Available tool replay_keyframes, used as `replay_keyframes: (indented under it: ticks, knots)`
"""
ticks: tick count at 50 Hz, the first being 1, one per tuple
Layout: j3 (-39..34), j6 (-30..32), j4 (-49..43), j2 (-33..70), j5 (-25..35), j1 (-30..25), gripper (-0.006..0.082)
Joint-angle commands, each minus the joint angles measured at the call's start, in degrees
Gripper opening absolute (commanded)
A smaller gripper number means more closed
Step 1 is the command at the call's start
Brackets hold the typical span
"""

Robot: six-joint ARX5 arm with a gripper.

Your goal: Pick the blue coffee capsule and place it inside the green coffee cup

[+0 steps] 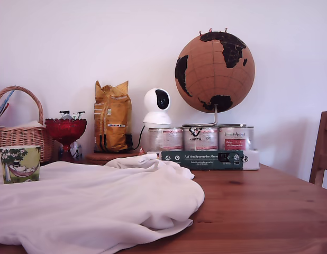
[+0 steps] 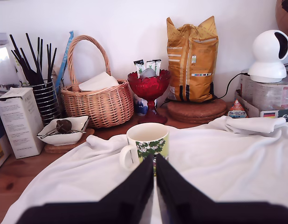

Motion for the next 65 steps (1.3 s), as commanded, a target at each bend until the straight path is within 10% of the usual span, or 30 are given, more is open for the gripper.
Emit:
replay_keyframes:
  ticks: [1,25,45,58,65]
  knots:
    - [-0.7,-24.9,9.6,-0.6,3.6,1.4,-0.0019]
    - [3.7,-33.1,7.3,1.7,-3.8,1.4,-0.0019]
    - [20.5,-33.3,-2.6,31.3,-3.8,1.5,-0.0016]
    - [33.7,-33.3,-15.3,51.5,5.6,5.1,0.0576]
    - [39.6,-31.9,-23.2,61.5,7.1,7.1,0.0595]
